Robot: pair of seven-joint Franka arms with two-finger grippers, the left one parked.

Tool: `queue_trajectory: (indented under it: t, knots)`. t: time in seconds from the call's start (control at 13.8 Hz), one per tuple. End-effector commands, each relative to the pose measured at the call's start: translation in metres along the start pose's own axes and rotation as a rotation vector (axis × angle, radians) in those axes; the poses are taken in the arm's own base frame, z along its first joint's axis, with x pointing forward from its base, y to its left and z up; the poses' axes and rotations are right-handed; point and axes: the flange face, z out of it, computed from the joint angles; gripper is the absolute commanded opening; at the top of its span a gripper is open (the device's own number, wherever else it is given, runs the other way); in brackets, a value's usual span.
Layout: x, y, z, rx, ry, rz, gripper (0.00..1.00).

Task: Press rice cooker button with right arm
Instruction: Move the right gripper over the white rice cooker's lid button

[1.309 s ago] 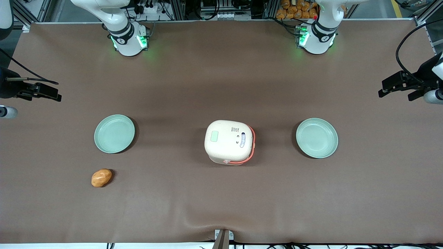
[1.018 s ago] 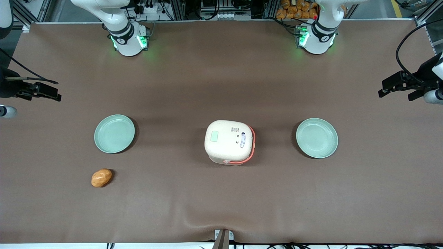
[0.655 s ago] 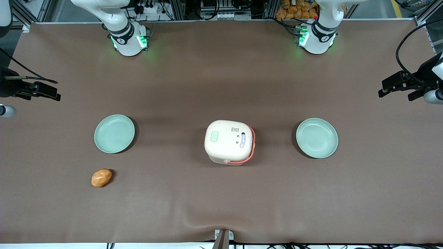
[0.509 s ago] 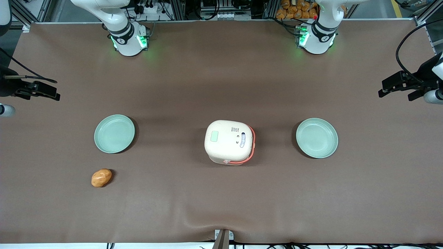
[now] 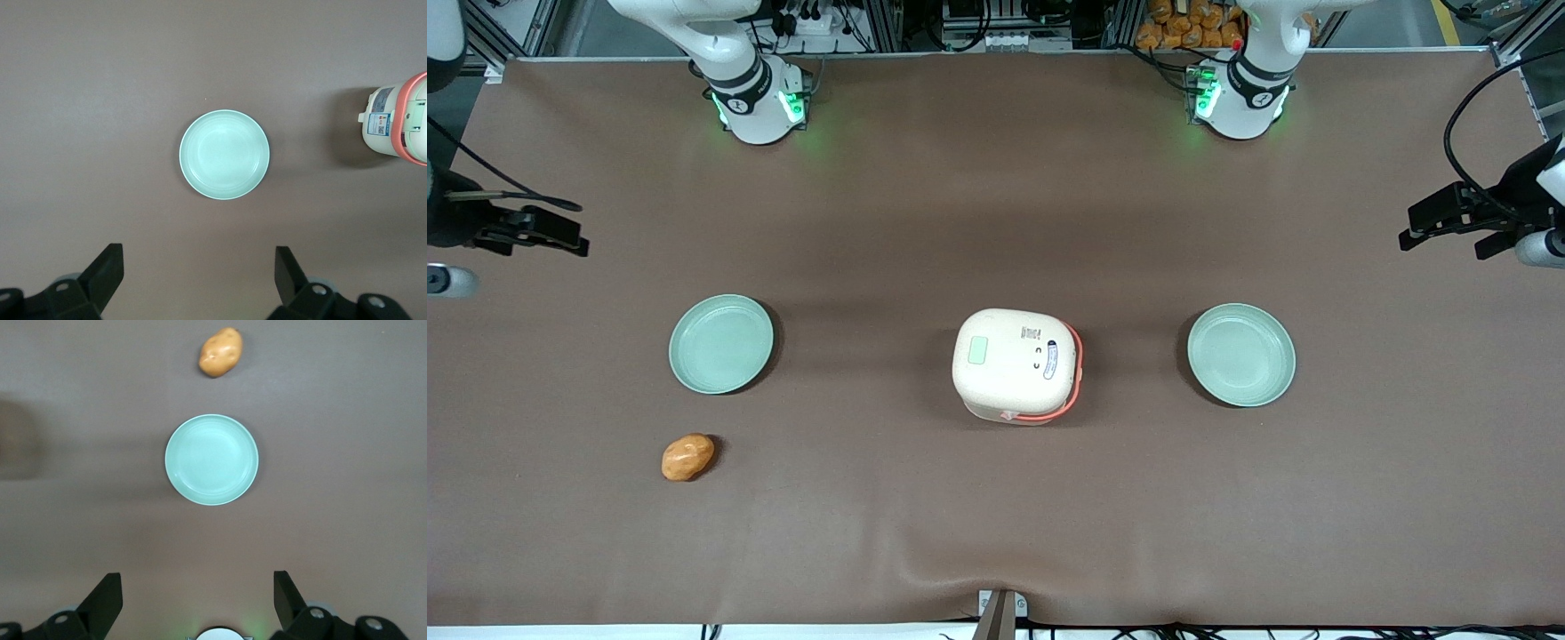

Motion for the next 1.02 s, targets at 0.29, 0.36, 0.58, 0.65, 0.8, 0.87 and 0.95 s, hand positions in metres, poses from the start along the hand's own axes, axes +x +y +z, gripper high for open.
queue_trajectory:
  t: [0.29, 0.36, 0.58, 0.65, 0.8, 0.87, 0.95]
  knots:
    - [-0.006, -0.109, 0.003, -0.059, 0.044, -0.186, 1.0]
    - [-0.003, -0.131, 0.005, -0.046, 0.077, -0.187, 1.0]
    - [-0.001, -0.214, 0.034, -0.032, 0.087, -0.103, 0.68]
    - [-0.001, -0.239, 0.043, -0.025, 0.091, -0.088, 0.5]
    - [-0.001, -0.28, 0.07, -0.001, 0.069, -0.045, 0.15]
    - [0.002, -0.297, 0.085, 0.028, 0.05, -0.041, 0.12]
    - [0.004, -0.314, 0.095, 0.071, 0.045, -0.042, 0.06]
